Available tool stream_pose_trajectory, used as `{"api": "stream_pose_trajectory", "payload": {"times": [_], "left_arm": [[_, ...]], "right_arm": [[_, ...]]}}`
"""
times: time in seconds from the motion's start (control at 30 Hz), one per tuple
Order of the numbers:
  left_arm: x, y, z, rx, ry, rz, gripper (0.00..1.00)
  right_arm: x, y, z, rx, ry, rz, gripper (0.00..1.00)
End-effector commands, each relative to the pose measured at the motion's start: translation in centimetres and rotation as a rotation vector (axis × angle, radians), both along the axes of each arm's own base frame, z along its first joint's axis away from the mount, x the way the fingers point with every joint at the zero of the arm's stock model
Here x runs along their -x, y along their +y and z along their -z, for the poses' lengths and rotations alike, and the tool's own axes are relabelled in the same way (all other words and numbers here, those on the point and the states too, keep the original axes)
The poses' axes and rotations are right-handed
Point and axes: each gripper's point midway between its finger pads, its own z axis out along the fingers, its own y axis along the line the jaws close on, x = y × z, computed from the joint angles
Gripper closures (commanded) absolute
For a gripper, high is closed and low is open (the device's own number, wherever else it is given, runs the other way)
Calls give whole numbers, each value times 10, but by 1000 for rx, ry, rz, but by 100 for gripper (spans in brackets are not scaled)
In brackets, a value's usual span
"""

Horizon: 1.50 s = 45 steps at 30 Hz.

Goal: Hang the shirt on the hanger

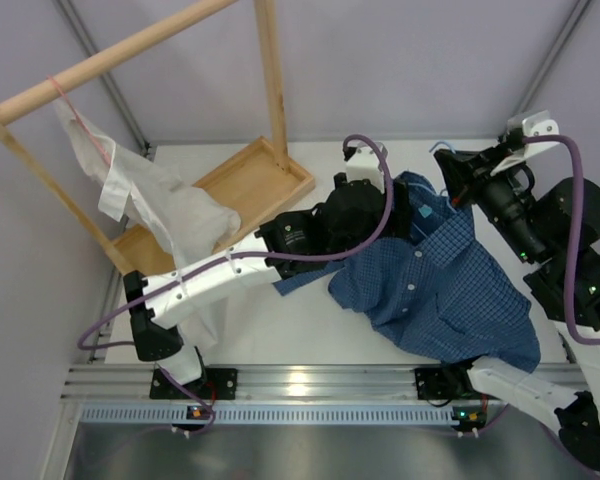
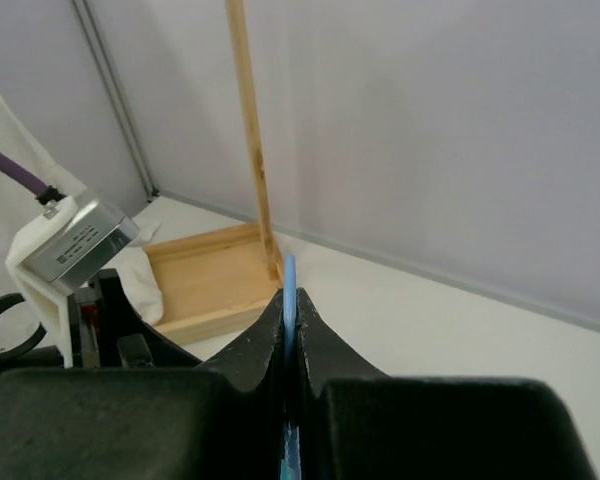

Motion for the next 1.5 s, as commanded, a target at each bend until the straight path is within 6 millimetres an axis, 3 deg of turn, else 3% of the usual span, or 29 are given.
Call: {"api": "stream_pose_trajectory", "payload": {"times": [0.0, 0.2, 0.4, 0.5, 0.57, 0.6, 0.63, 0.77, 0.83, 1.13, 1.23, 1.37, 1.47], "left_arm": [[-11, 21, -19, 9, -39, -127, 21], [-19, 11, -4, -26, -33, -141, 44], [-17, 0, -4, -4, -14, -103, 45], [-13, -6, -1, 8, 7, -78, 37], [-12, -9, 2, 10, 18, -73, 41], [-13, -10, 3, 12, 21, -69, 46], [-13, -13, 7, 9, 29, -68, 64], [-15, -17, 9, 20, 41, -62, 93], [-16, -16, 3, 32, 34, -67, 100], [-9, 6, -56, 136, -21, -36, 100], [-2, 5, -58, 139, -15, 7, 100], [6, 0, -46, 119, 7, 59, 100], [10, -3, -39, 97, 14, 96, 84]], "right_arm": [[-3, -6, -15, -34, -60, 35, 100], [-3, 3, -9, -37, -57, 0, 100], [-5, 6, -4, -39, -46, -9, 100], [-6, 9, -3, -42, -43, -21, 100], [-7, 12, -2, -46, -36, -30, 100], [-6, 13, -4, -53, -40, -35, 100], [-7, 15, -1, -52, -36, -42, 100], [-8, 17, 4, -52, -29, -47, 100], [-12, 16, 11, -41, -18, -34, 100], [-11, 24, 45, -20, -26, -70, 100], [-15, 24, 48, -13, -33, -61, 100], [-13, 24, 34, -33, -57, -68, 100], [-7, 21, 20, -49, -87, -74, 100]]}}
